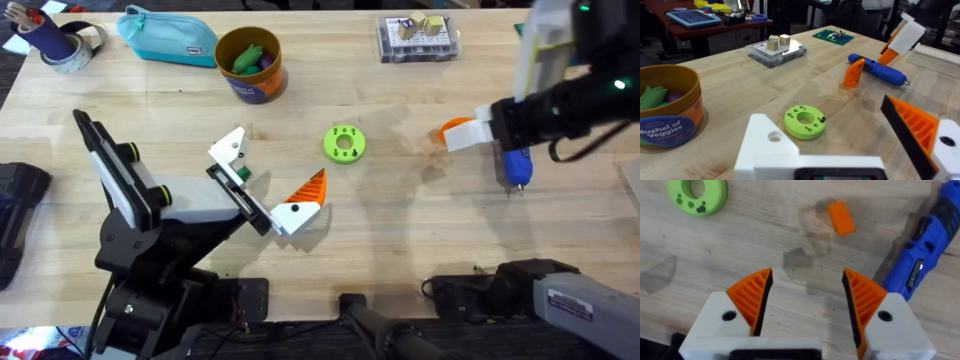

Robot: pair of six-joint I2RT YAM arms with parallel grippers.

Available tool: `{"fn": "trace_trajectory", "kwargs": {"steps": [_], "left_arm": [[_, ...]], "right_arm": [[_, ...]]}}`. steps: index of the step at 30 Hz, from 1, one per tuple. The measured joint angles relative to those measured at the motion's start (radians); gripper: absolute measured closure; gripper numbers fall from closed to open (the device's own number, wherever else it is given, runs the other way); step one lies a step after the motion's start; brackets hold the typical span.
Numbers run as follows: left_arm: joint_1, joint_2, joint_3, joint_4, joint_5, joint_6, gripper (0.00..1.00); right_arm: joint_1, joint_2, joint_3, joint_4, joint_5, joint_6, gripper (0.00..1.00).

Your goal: Pick up the gripper from the table and insert it into the empty holder that is missing its gripper. Then pick up a screw, insert it into the mounting hole, and use the screwdriver to tighten it. Finally, clean up the table by picking up the vegetable and placing it into the bucket.

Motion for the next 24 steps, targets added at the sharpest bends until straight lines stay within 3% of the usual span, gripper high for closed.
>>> {"fn": "trace_trajectory", "kwargs": {"steps": [12, 18, 24], "left_arm": [[0.000, 0.005, 0.004, -0.011, -0.003, -0.002, 0.008], [0.000, 0.005, 0.004, -0.011, -0.003, -0.002, 0.008], [0.000, 0.005, 0.004, -0.011, -0.003, -0.002, 0.008]], "right_arm": [[0.018, 0.125, 0.050, -0.055, 0.027, -0.019, 0.151], [0.019, 0.127, 0.054, 0.031, 0.172, -0.049, 0.151], [0.018, 0.193, 0.057, 0.143, 0.223, -0.159, 0.151]]}}
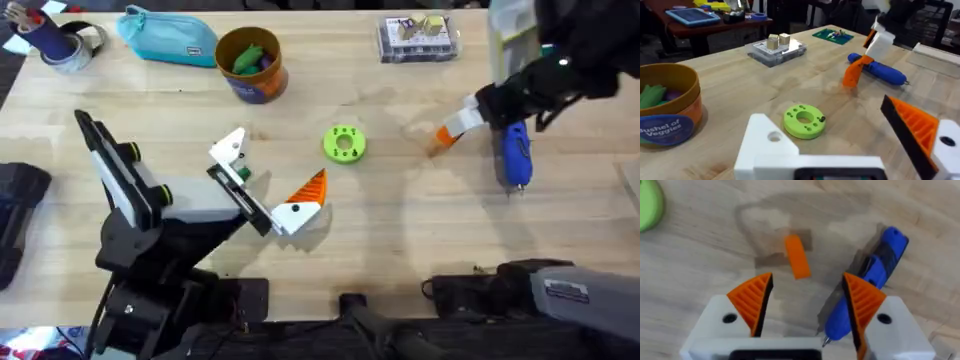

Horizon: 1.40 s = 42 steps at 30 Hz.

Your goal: Pick up the gripper from the table and insert it into the empty holder that is missing its gripper. Then pick up a screw, insert it into the mounting hole, and use the screwdriver to tighten it. Finally, clean up the table by picking up the vegetable and placing it into the bucket.

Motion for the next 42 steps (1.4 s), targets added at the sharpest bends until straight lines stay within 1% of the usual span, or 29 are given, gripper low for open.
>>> {"fn": "trace_trajectory", "kwargs": {"steps": [5, 6, 7, 8, 9, 10, 13, 17, 21, 23, 24, 26, 27, 32, 36, 39, 42], "left_arm": [[0.000, 0.000, 0.000, 0.000, 0.000, 0.000, 0.008], [0.000, 0.000, 0.000, 0.000, 0.000, 0.000, 0.008], [0.000, 0.000, 0.000, 0.000, 0.000, 0.000, 0.008], [0.000, 0.000, 0.000, 0.000, 0.000, 0.000, 0.008], [0.000, 0.000, 0.000, 0.000, 0.000, 0.000, 0.008], [0.000, 0.000, 0.000, 0.000, 0.000, 0.000, 0.008], [0.000, 0.000, 0.000, 0.000, 0.000, 0.000, 0.008], [0.000, 0.000, 0.000, 0.000, 0.000, 0.000, 0.008], [0.000, 0.000, 0.000, 0.000, 0.000, 0.000, 0.008], [0.000, 0.000, 0.000, 0.000, 0.000, 0.000, 0.008], [0.000, 0.000, 0.000, 0.000, 0.000, 0.000, 0.008], [0.000, 0.000, 0.000, 0.000, 0.000, 0.000, 0.008], [0.000, 0.000, 0.000, 0.000, 0.000, 0.000, 0.008], [0.000, 0.000, 0.000, 0.000, 0.000, 0.000, 0.008], [0.000, 0.000, 0.000, 0.000, 0.000, 0.000, 0.008], [0.000, 0.000, 0.000, 0.000, 0.000, 0.000, 0.008], [0.000, 0.000, 0.000, 0.000, 0.000, 0.000, 0.008]], "right_arm": [[0.000, 0.095, 0.000, 0.015, 0.013, -0.080, 0.151], [0.000, 0.109, 0.000, 0.014, 0.014, -0.090, 0.191], [0.000, 0.123, 0.000, 0.014, 0.016, -0.101, 0.258], [0.000, 0.135, 0.000, 0.015, 0.017, -0.106, 0.357], [0.000, 0.143, 0.000, 0.015, 0.018, -0.109, 0.426], [0.000, 0.148, 0.000, 0.016, 0.020, -0.111, 0.452], [0.000, 0.151, 0.000, 0.023, 0.017, -0.117, 0.464], [-0.010, 0.151, 0.000, 0.038, -0.012, -0.125, 0.570], [-0.030, 0.151, 0.000, 0.045, -0.026, -0.126, 0.616], [-0.038, 0.151, 0.000, 0.045, -0.031, -0.127, 0.697], [-0.042, 0.151, 0.000, 0.045, -0.036, -0.128, 0.760], [-0.046, 0.151, 0.001, 0.049, -0.057, -0.130, 0.936], [-0.049, 0.151, 0.002, 0.053, -0.070, -0.129, 0.979], [-0.052, 0.151, 0.002, 0.066, -0.138, -0.129, 0.989], [-0.052, 0.142, 0.002, 0.039, -0.168, -0.118, 0.991], [-0.056, 0.091, 0.002, 0.019, -0.219, -0.106, 0.992], [-0.067, 0.006, 0.003, 0.013, -0.332, -0.092, 0.992]]}}
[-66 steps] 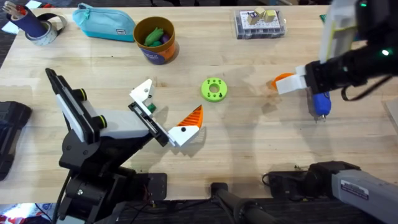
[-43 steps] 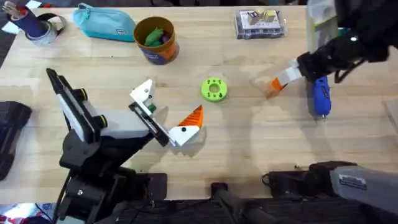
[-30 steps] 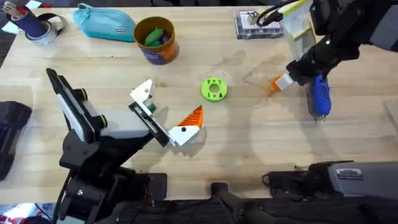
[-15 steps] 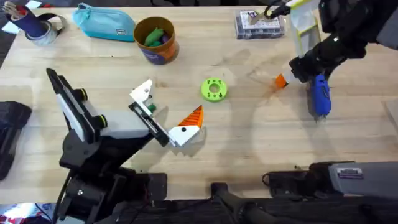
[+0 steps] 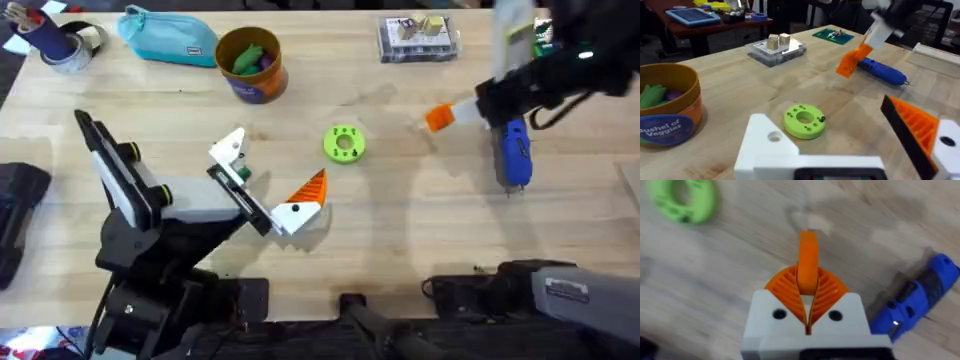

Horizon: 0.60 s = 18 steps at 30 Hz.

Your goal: Pick up the gripper from the table and insert it into the empty holder that is missing its gripper. Then pick up a screw, insert it into the mounting hole, and use the screwdriver to tighten it. Finally, clean up the table by picking up the vegetable and placing it into the bucket.

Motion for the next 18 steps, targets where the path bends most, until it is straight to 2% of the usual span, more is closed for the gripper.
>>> {"fn": "trace_trajectory", "kwargs": {"steps": [4, 7, 12, 18], "left_arm": [[0.000, 0.000, 0.000, 0.000, 0.000, 0.000, 0.008], [0.000, 0.000, 0.000, 0.000, 0.000, 0.000, 0.008], [0.000, 0.000, 0.000, 0.000, 0.000, 0.000, 0.008], [0.000, 0.000, 0.000, 0.000, 0.003, 0.000, 0.008]], "right_arm": [[-0.012, -0.080, 0.002, -0.002, -0.207, 0.050, 0.992], [-0.006, -0.075, 0.003, 0.004, -0.401, 0.083, 0.992], [0.059, 0.013, 0.003, 0.016, -0.672, 0.134, 0.992], [0.179, 0.186, 0.002, 0.102, -0.899, 0.235, 0.992]]}}
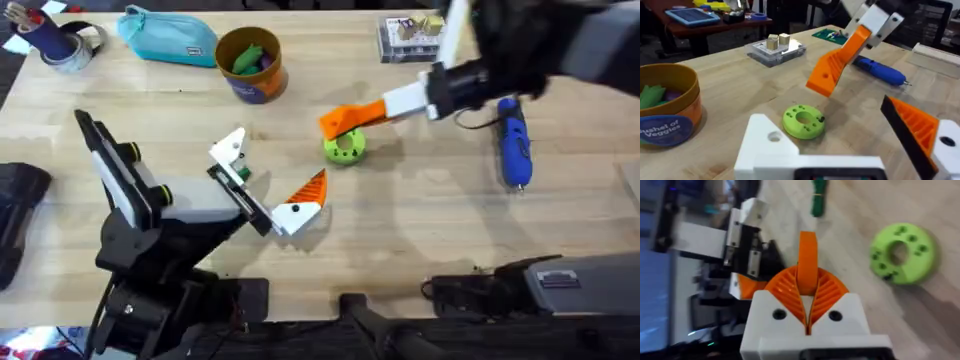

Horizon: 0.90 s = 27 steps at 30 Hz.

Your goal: Pick up the gripper from the table and insert it into the empty holder that is missing its gripper. Then pick up a screw, insert it into the mounting hole, and use the screwdriver to tighten it. Finally, clean up the table by picking up the vegetable and placing it into the bucket.

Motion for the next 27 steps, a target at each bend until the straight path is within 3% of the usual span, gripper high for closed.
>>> {"fn": "trace_trajectory", "kwargs": {"steps": [5, 10, 27], "left_arm": [[0.000, 0.000, 0.000, 0.000, 0.028, 0.000, 0.008], [0.000, 0.000, 0.000, -0.001, 0.056, 0.000, 0.008], [0.000, 0.000, 0.000, -0.002, 0.075, -0.002, 0.008]], "right_arm": [[0.082, 0.115, 0.000, 0.067, -0.165, 0.080, 0.992], [0.154, 0.177, 0.000, 0.120, -0.248, 0.145, 0.993], [0.263, 0.235, 0.000, 0.469, -0.306, 0.439, 0.993]]}}
